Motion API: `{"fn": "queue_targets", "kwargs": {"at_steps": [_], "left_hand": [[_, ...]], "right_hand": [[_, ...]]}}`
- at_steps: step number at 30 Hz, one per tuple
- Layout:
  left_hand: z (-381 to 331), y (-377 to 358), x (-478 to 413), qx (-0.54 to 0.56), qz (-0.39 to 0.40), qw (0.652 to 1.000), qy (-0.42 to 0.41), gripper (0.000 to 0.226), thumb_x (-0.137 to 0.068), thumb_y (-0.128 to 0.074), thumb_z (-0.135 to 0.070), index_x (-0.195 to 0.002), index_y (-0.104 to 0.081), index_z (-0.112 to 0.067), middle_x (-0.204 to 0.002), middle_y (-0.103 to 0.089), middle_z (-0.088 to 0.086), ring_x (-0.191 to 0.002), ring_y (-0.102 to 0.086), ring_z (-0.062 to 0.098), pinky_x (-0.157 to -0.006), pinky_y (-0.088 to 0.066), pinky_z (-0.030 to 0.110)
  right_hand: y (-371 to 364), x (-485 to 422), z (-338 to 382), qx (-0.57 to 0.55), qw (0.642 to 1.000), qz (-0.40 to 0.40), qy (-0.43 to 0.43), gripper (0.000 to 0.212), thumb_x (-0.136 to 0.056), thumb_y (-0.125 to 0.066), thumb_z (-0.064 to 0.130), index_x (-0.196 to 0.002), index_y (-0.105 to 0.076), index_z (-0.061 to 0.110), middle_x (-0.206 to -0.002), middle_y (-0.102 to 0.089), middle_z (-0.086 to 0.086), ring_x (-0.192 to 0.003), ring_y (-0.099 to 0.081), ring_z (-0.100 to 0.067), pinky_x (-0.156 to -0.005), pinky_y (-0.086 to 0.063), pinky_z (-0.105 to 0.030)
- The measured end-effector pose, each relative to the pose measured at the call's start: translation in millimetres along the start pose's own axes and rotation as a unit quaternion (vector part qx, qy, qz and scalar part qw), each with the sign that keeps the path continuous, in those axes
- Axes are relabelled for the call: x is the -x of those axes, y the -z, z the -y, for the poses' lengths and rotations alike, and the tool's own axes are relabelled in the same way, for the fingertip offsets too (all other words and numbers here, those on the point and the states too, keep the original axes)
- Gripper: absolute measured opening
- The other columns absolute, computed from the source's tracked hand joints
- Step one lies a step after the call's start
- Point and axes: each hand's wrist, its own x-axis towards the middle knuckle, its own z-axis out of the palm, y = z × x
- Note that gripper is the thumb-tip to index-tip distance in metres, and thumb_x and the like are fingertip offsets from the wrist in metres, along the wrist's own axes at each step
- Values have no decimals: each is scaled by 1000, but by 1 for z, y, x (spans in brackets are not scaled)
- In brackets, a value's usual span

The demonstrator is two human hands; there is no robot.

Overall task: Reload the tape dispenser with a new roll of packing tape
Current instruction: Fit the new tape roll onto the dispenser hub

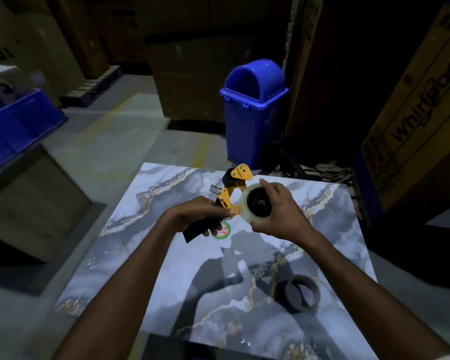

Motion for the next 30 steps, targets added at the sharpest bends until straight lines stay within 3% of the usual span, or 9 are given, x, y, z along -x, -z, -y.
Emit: {"fn": "queue_targets", "kwargs": {"at_steps": [3, 6, 9, 14, 18, 21, 23, 27, 30], "left_hand": [[19, -2, 0, -58, 6, 998, -10, 47, -70, -92, -45, -96, -76, -9, -80, -69, 2, -73, -65, 16, -63, -56, 30], [36, -5, -6, -151, -52, 987, -35, 38, -70, -92, -49, -73, -71, -16, -60, -58, -9, -58, -56, 8, -55, -46, 28], [56, -4, -17, -251, -99, 960, -76, 52, -65, -85, -59, -72, -69, -10, -55, -54, -6, -51, -48, 8, -55, -35, 29], [85, -3, -15, -278, -52, 957, -61, 36, -69, -86, -45, -81, -73, -14, -70, -76, -1, -58, -74, 11, -63, -58, 34], [91, -2, -14, -369, -137, 916, -75, 41, -67, -85, -49, -65, -53, -23, -70, -64, -2, -73, -68, 24, -52, -37, 30], [89, -3, -10, -358, -152, 918, -72, 44, -66, -85, -43, -58, -46, -26, -66, -57, -3, -73, -64, 27, -49, -30, 28], [88, -4, -8, -351, -151, 922, -62, 37, -65, -85, -41, -60, -52, -24, -64, -57, -3, -70, -64, 26, -49, -32, 27], [82, -5, -6, -360, -172, 915, -58, 30, -66, -84, -40, -75, -67, -18, -75, -67, 4, -73, -67, 27, -51, -38, 28], [78, -6, -5, -355, -180, 916, -53, 30, -65, -85, -39, -77, -70, -17, -74, -66, 4, -70, -66, 27, -51, -39, 28]], "right_hand": [[-9, 8, -3, -15, 999, 26, -14, 118, -57, -83, 48, -156, -22, 28, -141, -41, 2, -130, -39, -20, -102, -44, -35], [-20, 21, -1, -17, 999, 17, -40, 119, -55, -83, 52, -155, -22, 30, -141, -44, 2, -128, -42, -21, -98, -46, -38], [-40, 35, 8, -15, 996, -8, -91, 117, -56, -84, 54, -154, -25, 29, -141, -47, 0, -127, -45, -22, -97, -46, -39], [-89, 62, 16, -37, 987, -6, -154, 117, -54, -81, 56, -153, -27, 27, -141, -47, -3, -127, -48, -25, -97, -49, -41], [-119, 65, 23, -39, 986, -29, -163, 116, -55, -80, 61, -151, -31, 20, -141, -46, -5, -128, -49, -26, -97, -51, -45], [-133, 64, 30, -15, 980, -59, -188, 116, -57, -72, 76, -151, -33, 21, -150, -42, -7, -136, -44, -28, -103, -48, -49], [-137, 64, 38, 28, 977, -91, -192, 103, -66, -66, 78, -148, -38, 21, -151, -43, -7, -136, -42, -27, -103, -44, -48], [-131, 53, 45, 95, 974, -174, -110, 51, -80, -75, 49, -120, -63, 19, -113, -61, -3, -105, -54, -27, -83, -50, -43], [-125, 39, 50, 102, 979, -147, -97, 40, -80, -78, 43, -111, -71, 19, -101, -63, -3, -99, -55, -26, -70, -53, -39]]}}
